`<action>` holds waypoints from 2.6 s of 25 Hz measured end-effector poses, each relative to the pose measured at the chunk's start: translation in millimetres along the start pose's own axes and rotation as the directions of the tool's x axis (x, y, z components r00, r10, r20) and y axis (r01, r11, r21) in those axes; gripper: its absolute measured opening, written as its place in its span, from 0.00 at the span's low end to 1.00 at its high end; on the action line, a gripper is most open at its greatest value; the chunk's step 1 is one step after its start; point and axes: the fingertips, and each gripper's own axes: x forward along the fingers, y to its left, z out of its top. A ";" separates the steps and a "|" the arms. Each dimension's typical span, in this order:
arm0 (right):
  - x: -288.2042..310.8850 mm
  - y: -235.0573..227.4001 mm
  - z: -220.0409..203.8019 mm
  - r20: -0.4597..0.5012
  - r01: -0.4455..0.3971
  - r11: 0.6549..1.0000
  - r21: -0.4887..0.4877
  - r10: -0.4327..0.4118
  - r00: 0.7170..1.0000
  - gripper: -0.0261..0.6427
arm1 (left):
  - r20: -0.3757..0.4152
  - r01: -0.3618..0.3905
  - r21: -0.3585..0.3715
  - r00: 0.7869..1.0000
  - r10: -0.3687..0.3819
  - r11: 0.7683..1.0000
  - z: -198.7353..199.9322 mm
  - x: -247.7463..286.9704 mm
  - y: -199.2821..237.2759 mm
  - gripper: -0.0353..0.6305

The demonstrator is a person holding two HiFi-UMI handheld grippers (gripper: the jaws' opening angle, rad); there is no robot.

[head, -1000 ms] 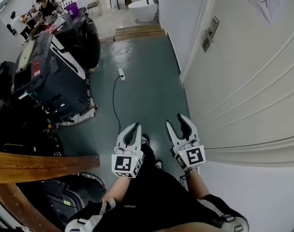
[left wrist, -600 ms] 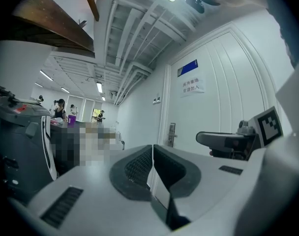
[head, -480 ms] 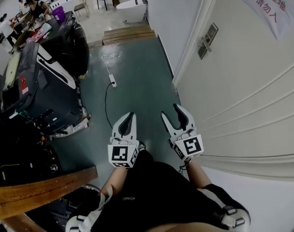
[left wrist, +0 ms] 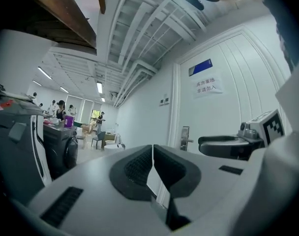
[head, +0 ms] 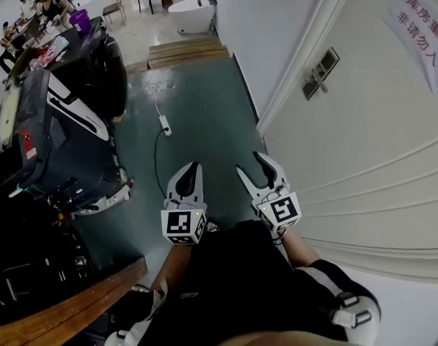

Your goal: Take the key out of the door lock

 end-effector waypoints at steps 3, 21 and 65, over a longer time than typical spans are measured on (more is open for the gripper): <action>18.3 -1.9 4.8 -0.014 -0.006 1.000 0.011 0.006 1.000 0.38 | -0.003 -0.023 -0.020 1.000 0.023 1.000 -1.6 6.5 17.9 0.10; 139.2 -120.4 -18.8 0.020 -0.020 0.990 0.139 0.017 1.000 0.37 | -0.070 -0.036 -0.021 0.997 0.034 0.999 -19.5 150.3 58.9 0.10; 119.7 -491.8 -177.5 -0.254 0.571 0.074 0.818 -0.844 0.472 0.33 | -0.403 0.876 -0.142 0.375 -0.835 0.461 -114.4 608.0 -168.8 0.10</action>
